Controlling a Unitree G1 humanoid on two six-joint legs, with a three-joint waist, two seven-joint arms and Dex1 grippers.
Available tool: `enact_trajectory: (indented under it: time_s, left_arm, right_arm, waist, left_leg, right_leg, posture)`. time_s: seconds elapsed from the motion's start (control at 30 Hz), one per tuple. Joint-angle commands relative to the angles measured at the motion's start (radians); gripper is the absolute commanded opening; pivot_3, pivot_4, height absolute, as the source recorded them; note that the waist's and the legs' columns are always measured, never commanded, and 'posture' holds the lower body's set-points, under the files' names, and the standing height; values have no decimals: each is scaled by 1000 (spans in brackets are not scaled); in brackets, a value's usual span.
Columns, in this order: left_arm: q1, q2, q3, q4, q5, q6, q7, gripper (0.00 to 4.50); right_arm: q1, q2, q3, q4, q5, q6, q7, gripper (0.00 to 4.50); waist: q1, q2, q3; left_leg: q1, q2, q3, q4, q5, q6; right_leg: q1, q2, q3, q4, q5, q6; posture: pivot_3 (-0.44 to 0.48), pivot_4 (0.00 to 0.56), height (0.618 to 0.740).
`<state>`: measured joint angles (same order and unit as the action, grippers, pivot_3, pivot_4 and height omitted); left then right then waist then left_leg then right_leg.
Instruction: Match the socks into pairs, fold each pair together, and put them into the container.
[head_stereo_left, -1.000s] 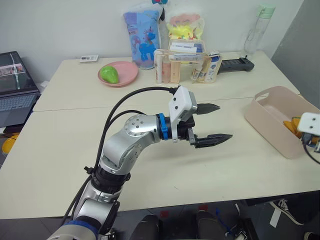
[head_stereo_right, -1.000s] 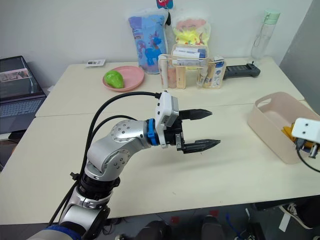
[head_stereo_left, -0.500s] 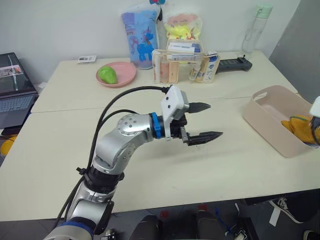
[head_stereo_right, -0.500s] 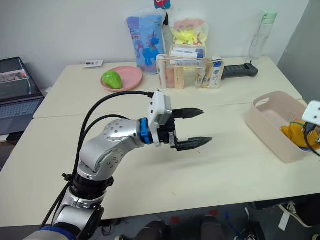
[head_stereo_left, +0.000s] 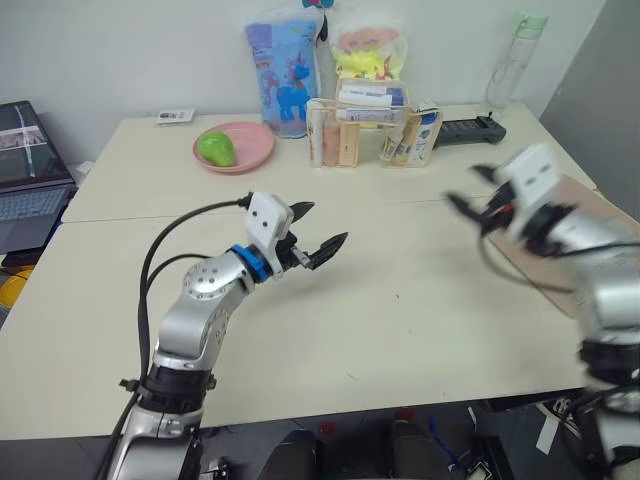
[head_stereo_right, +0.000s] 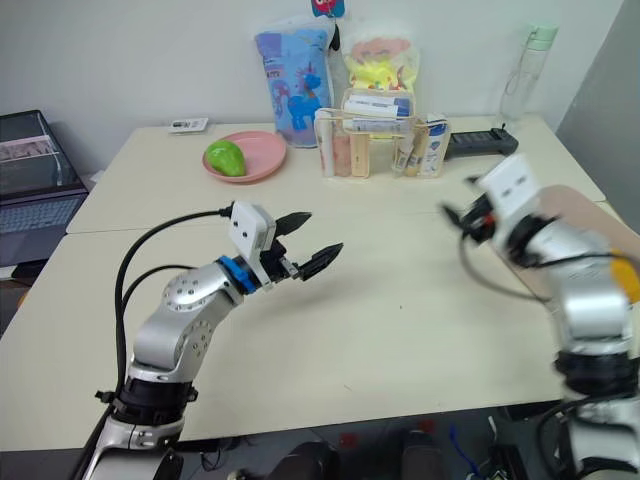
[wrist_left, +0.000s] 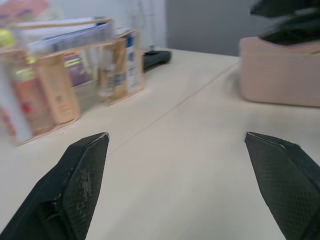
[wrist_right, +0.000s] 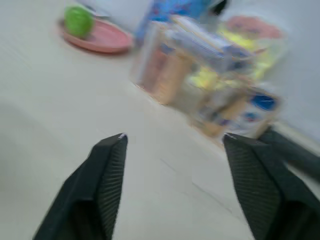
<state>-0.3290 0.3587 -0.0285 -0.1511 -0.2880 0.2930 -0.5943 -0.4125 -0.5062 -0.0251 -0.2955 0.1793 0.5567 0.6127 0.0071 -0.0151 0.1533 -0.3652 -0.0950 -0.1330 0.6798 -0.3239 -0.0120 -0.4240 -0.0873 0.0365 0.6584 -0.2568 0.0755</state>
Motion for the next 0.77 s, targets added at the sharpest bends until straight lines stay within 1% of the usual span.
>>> enact_trajectory:
  time_s: [0.03,0.13,0.2,0.33,0.37,0.53,0.77]
  left_arm:
    - [78,-16,34,-19,21,-70,43,4500]
    - [187,-30,42,-39,35,-108,68,4500]
    - [227,-28,47,-52,42,-121,77,4500]
    - [333,-17,52,-60,119,-107,156,4500]
    - [357,-22,61,-69,117,-99,172,4500]
    - [413,-14,62,-106,131,-103,185,4500]
    - [389,-26,55,-93,142,-107,193,4500]
  right_arm:
    - [99,43,7,-39,-26,-40,-78,4474]
    - [250,85,14,-11,-69,-150,-140,4474]
    - [307,86,24,-26,-94,-187,-156,4474]
    - [418,130,3,-107,-59,-173,-188,4474]
    - [437,132,6,-123,-64,-178,-191,4474]
    - [452,135,13,-128,-86,-188,-212,4474]
    - [423,119,25,-96,-87,-183,-198,4474]
  waist:
    - [5,0,0]
    - [9,0,0]
    - [9,0,0]
    - [1,1,-1]
    - [-1,1,-1]
    - [-2,1,-1]
    - [0,1,-1]
  left_leg:
    - [-1,-1,0,0,0,0]
    - [1,-2,0,1,0,0]
    - [2,-2,1,0,0,0]
    - [3,0,1,-1,0,0]
    - [3,0,1,-1,0,0]
    - [3,0,0,-1,0,0]
    - [3,0,0,-1,0,0]
  right_leg:
    - [0,0,0,0,0,0]
    - [1,0,-1,0,0,1]
    - [1,0,-1,1,0,1]
    - [0,1,0,3,0,1]
    - [0,1,1,3,0,1]
    - [0,2,0,3,0,1]
    - [1,1,0,2,0,1]
  posture:
    - [0,150,740]
    - [0,150,740]
    - [0,150,740]
    - [0,150,740]
    - [0,150,740]
    - [0,150,740]
    - [0,150,740]
